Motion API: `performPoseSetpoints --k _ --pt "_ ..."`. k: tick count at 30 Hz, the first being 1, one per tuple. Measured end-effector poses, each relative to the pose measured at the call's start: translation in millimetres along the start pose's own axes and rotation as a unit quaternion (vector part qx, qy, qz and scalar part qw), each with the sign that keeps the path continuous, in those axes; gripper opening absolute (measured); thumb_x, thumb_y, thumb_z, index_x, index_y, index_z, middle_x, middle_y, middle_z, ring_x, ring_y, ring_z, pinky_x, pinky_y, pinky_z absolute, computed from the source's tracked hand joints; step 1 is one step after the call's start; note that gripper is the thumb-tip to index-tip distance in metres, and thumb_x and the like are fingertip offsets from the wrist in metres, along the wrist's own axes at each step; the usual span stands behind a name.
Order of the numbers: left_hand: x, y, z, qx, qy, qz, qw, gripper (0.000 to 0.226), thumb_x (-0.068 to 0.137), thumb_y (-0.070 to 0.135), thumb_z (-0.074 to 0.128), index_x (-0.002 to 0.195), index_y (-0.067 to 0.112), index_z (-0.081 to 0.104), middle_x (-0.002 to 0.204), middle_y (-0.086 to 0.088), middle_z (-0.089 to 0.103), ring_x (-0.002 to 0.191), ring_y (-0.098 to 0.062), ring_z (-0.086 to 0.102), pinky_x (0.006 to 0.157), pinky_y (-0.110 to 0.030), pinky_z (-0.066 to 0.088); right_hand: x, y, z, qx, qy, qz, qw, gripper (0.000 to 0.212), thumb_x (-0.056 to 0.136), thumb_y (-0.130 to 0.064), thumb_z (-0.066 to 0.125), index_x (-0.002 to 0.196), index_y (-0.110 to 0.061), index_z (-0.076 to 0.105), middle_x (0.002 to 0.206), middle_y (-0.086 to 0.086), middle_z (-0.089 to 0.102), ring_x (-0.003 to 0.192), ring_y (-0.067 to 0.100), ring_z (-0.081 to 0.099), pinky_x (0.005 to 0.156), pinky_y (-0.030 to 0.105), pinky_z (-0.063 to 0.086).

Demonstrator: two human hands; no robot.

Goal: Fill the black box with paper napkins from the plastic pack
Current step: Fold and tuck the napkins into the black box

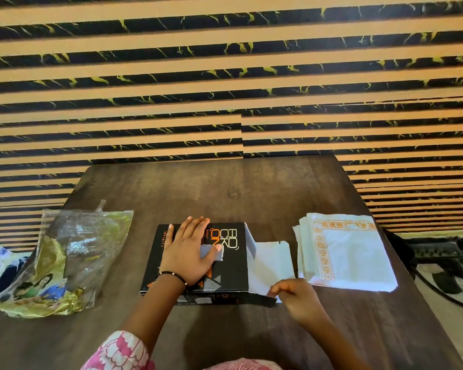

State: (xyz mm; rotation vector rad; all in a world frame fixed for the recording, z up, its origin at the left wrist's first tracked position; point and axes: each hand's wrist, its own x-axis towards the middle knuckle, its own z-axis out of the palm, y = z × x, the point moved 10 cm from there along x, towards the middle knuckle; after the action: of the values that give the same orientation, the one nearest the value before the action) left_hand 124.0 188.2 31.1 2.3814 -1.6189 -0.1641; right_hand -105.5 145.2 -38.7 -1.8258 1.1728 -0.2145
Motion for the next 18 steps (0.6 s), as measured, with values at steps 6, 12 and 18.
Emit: performPoseSetpoints --k 6,12,18 --pt "0.5 2.7 0.4 0.01 0.003 0.006 1.0 0.089 0.07 0.07 0.009 0.144 0.022 0.02 0.155 0.003 0.019 0.144 -0.016 0.004 0.116 -0.041 -0.002 -15.1 -16.6 39.5 0.04 -0.151 -0.012 0.988 0.051 0.087 0.002 0.046 0.063 -0.037 0.068 0.068 -0.022 0.067 0.078 0.0 0.066 0.083 0.014 0.05" --pt "-9.1 38.4 5.8 -0.024 -0.033 0.1 0.994 0.081 0.075 0.055 0.007 0.144 0.013 0.02 0.156 0.0 0.015 0.141 -0.01 -0.005 0.113 -0.036 -0.008 -16.6 -27.2 59.9 0.051 -0.207 -0.015 0.977 0.03 0.087 0.0 0.048 0.096 -0.017 0.072 0.084 -0.017 0.066 0.084 0.002 0.063 0.079 0.01 0.048" --pt "-33.2 68.7 23.0 0.037 -0.073 0.141 0.987 0.093 0.077 0.075 0.015 0.146 0.016 -0.002 0.156 0.003 -0.008 0.141 -0.013 -0.018 0.116 -0.045 -0.013 -14.1 -24.0 60.8 0.073 -0.198 0.004 0.977 0.037 0.086 0.003 0.047 0.079 -0.027 0.067 0.082 -0.011 0.067 0.08 0.005 0.065 0.079 0.016 0.051"
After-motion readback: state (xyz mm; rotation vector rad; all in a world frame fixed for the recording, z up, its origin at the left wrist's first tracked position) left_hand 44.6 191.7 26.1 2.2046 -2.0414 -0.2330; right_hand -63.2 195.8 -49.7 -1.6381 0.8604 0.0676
